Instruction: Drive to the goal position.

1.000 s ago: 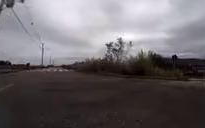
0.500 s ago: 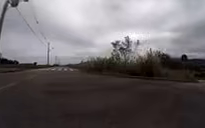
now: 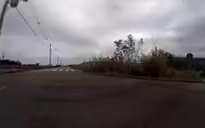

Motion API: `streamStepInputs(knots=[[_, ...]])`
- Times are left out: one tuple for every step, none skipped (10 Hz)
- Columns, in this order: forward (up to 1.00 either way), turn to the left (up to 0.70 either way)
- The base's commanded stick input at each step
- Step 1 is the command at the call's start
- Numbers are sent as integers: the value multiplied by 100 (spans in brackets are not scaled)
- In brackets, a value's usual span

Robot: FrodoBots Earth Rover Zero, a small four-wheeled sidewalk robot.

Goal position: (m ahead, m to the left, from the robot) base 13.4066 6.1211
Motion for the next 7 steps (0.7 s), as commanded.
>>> streamStepInputs(knots=[[70,0],[70,0],[70,2],[70,14],[70,14],[70,14],[70,14]])
